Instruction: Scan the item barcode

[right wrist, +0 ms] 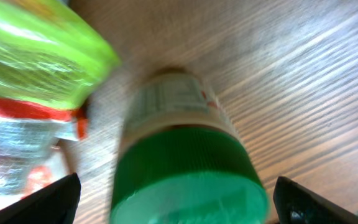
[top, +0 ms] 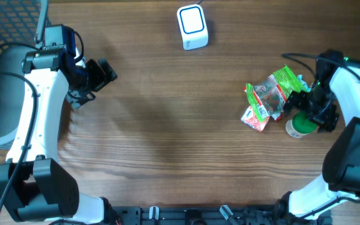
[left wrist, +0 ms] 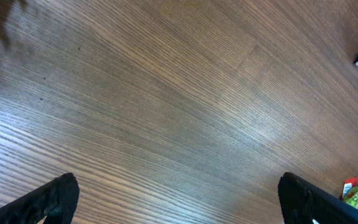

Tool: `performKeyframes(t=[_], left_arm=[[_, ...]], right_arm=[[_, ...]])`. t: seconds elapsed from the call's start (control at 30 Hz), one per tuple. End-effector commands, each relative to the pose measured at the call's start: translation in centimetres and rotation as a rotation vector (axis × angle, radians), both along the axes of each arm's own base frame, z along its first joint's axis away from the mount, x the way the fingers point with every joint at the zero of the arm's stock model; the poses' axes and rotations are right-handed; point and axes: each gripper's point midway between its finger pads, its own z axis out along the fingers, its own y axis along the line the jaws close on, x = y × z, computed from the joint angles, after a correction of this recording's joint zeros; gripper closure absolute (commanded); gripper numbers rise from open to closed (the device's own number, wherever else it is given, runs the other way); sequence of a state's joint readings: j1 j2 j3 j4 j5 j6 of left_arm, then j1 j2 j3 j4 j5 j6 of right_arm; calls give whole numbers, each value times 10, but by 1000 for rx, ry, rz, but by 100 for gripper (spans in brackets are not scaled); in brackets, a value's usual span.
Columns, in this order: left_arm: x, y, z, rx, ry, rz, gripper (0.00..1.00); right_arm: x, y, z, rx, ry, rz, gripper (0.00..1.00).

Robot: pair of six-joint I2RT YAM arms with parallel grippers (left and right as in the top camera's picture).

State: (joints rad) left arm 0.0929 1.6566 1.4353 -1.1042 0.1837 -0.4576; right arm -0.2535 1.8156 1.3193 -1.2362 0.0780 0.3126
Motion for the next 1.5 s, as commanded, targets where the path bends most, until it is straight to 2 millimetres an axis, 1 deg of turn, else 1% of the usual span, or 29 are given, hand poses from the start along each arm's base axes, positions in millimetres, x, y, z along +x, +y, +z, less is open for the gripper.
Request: performKeyframes(t=[0.0, 0.07, 0.13, 0.2, 0.27, 0.37, 0.47, 0.6, 0.7, 0.77, 0.83, 0.97, 1.03, 1.1, 1.13, 1.17, 1.2, 1.3, 1.4, 1.43, 1.47], left_arm=[[1, 1, 1, 1, -5, -6, 0], [1, 1, 1, 1, -5, -6, 0], [1, 1, 1, 1, -5, -6, 0], [1, 1, 1, 1, -5, -6, 0], [1, 1, 1, 1, -5, -6, 0], [1, 1, 1, 1, -5, -6, 0], [1, 1, 1, 1, -5, -6, 0], [1, 1, 1, 1, -5, -6, 0], [1, 1, 1, 1, -5, -6, 0], [1, 1, 1, 1, -5, -6, 0], [1, 1, 1, 1, -5, -6, 0], [1, 1, 1, 1, -5, -6, 0], [1, 1, 1, 1, -5, -6, 0], [1, 1, 1, 1, -5, -6, 0], [1, 1, 1, 1, -5, -6, 0], [1, 1, 1, 1, -5, -6, 0], [1, 1, 1, 1, -5, -6, 0], [1, 1, 1, 1, -5, -6, 0], [1, 1, 1, 1, -5, -6, 0], [1, 1, 1, 1, -5, -6, 0], [1, 1, 1, 1, -5, -6, 0]], right_arm=[[30, -7, 58, -26, -148, 28, 0], [37, -7, 77, -27, -190, 93, 0], [40, -8, 85, -29, -218, 149, 0], [40, -8, 87, -30, -222, 150, 0], [47, -10, 86, -40, -250, 153, 0], [67, -15, 89, -67, -330, 154, 0], [94, -22, 96, -105, -439, 155, 0], [131, -31, 111, -160, -599, 156, 0], [150, -36, 123, -190, -686, 157, 0], [158, -38, 128, -203, -722, 157, 0], [160, -39, 129, -206, -732, 157, 0], [160, -38, 126, -203, -724, 158, 0], [158, -38, 134, -209, -742, 158, 0], [153, -35, 155, -224, -786, 161, 0], [150, -33, 170, -234, -821, 165, 0], [145, -30, 188, -246, -863, 168, 0], [136, -24, 216, -265, -927, 174, 0], [112, -11, 270, -299, -1060, 190, 1], [81, 5, 319, -328, -1193, 208, 0], [56, 21, 352, -338, -1295, 233, 0], [45, 30, 364, -335, -1337, 249, 0]])
